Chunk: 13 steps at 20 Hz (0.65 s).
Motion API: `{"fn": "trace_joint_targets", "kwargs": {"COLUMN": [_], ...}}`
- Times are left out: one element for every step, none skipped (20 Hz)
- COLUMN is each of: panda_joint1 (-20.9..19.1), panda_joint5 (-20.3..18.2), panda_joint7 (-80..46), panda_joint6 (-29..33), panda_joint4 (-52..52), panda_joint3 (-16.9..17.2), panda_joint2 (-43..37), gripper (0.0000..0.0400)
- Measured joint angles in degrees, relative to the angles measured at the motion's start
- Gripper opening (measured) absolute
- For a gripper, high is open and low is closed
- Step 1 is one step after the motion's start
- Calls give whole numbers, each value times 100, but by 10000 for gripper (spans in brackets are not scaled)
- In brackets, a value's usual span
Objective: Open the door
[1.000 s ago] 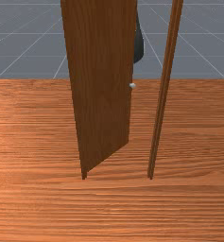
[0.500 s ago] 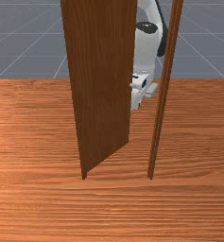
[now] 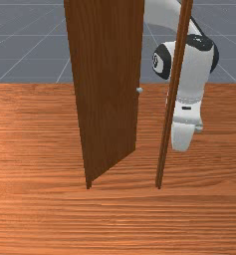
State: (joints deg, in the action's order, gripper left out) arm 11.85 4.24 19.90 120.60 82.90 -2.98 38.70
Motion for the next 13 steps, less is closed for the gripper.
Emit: {"fn": "trace_joint_targets", "kwargs": {"panda_joint1": [3, -142, -379, -618, -798, -957, -1011, -1073, -1174, -1302, -1610, -1901, -2181], "panda_joint5": [-73, 62, 120, 178, 223, 250, 245, 185, 121, -22, 57, 34, 7], "panda_joint7": [155, 777, 1610, 2608, 3619, 4534, 5191, 5481, 5708, 6109, 6588, 7013, 7405], "panda_joint6": [-1481, -516, -377, -241, -155, -113, -104, -96, -87, -105, -95, -122, -179], "panda_joint4": [-2402, -1123, -861, -616, -402, -257, -151, -3, 130, 315, 282, 264, 175], "panda_joint3": [-17, -92, -192, -350, -530, -685, -785, -823, -842, -901, -830, -773, -711], "panda_joint2": [1280, 653, 516, 385, 263, 181, 125, 34, -58, -187, -188, -191, -146], "gripper": [0, 0, 0, 0, 0, 0, 0, 0, 0, 0, 0, 0, 0]}}
